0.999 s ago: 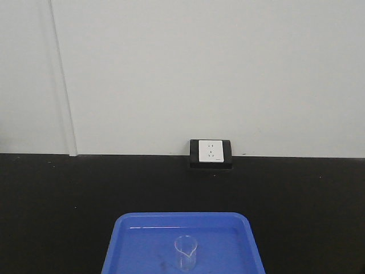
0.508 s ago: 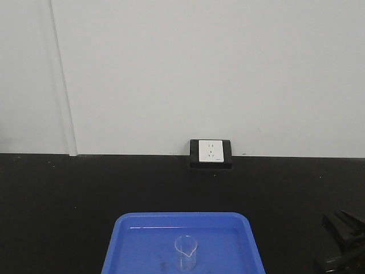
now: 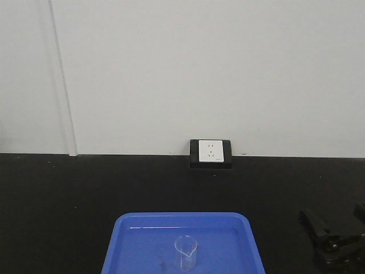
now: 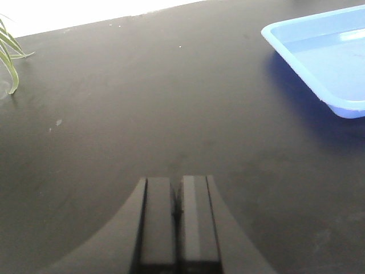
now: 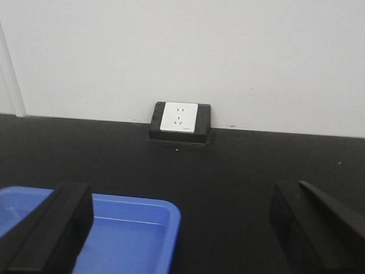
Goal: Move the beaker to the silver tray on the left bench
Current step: 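Move the right gripper down around the clear glass beaker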
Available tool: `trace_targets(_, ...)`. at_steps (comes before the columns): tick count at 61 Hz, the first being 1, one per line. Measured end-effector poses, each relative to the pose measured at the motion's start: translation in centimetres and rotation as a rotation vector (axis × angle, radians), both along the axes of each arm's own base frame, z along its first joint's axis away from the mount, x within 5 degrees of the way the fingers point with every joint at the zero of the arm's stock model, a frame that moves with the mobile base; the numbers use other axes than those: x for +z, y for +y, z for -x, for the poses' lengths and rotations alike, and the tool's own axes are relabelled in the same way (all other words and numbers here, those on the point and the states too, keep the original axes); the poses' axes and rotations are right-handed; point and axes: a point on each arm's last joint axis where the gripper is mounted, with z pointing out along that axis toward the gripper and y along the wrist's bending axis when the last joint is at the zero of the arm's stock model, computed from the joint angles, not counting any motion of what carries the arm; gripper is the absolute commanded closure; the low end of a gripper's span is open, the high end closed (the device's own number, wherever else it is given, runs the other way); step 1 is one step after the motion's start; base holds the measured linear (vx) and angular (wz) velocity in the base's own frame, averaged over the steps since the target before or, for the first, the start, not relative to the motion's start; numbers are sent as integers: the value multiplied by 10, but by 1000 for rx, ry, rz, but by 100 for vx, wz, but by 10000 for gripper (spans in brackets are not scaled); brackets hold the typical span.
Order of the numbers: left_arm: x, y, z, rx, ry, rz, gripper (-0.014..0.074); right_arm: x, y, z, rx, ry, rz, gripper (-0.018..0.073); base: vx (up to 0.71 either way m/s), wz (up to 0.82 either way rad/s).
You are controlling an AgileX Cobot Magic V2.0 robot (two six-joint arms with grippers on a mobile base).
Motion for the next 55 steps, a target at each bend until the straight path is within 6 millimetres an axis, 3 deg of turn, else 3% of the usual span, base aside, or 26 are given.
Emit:
trace_targets(7,0,0,0,0,0,0,595,-14,16,-8,85,52,22,-129,0,0)
trace_targets(16,0,0,0,0,0,0,595,-55,47,-24,224,188,96,-108,0,0)
trace_targets(35,0,0,0,0,0,0,595,-136,93,-57,394,261,97,-97,0,0)
trace_targets(55,0,0,0,0,0,0,595,-179,126,-109,479,270,73,-89,0,0)
